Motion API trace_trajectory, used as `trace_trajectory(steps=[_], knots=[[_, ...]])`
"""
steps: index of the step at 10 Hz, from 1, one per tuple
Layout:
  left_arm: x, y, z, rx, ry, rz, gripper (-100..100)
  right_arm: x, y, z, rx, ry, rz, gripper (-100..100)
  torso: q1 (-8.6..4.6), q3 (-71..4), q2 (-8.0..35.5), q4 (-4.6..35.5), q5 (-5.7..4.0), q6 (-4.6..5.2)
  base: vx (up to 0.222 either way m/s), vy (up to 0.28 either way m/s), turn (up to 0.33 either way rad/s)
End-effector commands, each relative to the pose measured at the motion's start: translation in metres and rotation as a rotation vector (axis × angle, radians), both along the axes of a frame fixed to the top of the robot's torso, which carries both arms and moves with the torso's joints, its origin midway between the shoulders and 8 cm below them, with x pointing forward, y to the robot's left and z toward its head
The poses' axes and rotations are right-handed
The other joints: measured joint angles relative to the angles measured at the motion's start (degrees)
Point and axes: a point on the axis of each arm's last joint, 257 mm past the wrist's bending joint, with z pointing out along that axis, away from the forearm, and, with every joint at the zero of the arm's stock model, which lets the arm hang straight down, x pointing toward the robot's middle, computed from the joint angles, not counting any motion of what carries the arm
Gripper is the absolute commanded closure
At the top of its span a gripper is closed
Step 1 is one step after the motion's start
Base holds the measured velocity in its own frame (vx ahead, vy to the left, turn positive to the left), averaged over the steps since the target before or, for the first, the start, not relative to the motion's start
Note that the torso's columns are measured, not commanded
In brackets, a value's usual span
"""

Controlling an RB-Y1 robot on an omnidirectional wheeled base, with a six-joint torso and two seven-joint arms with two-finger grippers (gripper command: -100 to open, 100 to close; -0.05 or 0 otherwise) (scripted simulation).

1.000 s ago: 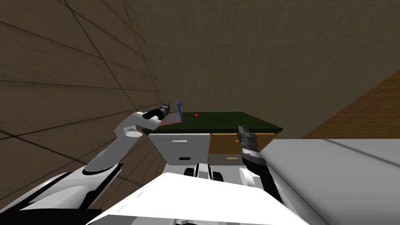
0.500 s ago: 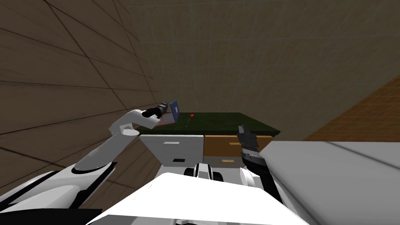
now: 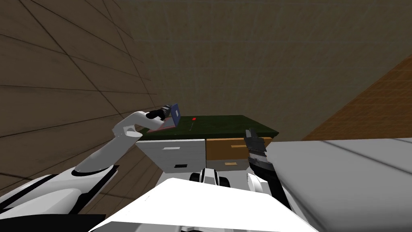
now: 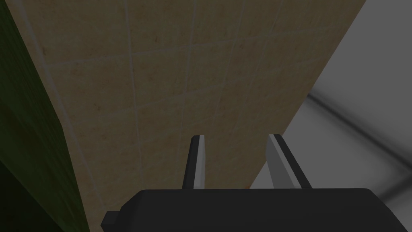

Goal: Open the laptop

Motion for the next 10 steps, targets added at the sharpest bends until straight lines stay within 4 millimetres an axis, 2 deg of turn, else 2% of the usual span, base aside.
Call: trace_trajectory(steps=[1,6,7,9,10], knots=[[0.005,0.022,-0.001,0.001,0.003,0.026,-100,0.000,0.000,0.000,0.000,0.000,0.000,0,-0.04,-0.1,-0.1,0.0,-0.02,-0.03,-0.041,-0.018,-0.071],[0.013,0.068,0.003,0.002,0.003,0.080,-100,0.000,0.000,0.000,0.000,0.000,0.000,0,0.00,-0.1,-0.2,-0.1,0.00,-0.02,-0.052,-0.030,-0.112],[0.013,0.068,0.003,0.002,0.003,0.080,-100,0.000,0.000,0.000,0.000,0.000,0.000,0,-0.02,-0.2,-0.2,-0.1,-0.01,0.02,-0.021,-0.019,-0.048],[0.014,0.089,0.006,0.004,-0.002,0.103,-100,0.000,0.000,0.000,0.000,0.000,0.000,0,-0.04,-0.1,-0.2,-0.1,-0.01,0.01,-0.037,-0.027,-0.118],[0.013,0.085,0.003,0.001,0.001,0.099,-100,0.000,0.000,0.000,0.000,0.000,0.000,0,-0.09,-0.1,-0.1,0.0,-0.03,0.03,-0.023,-0.014,-0.036]])
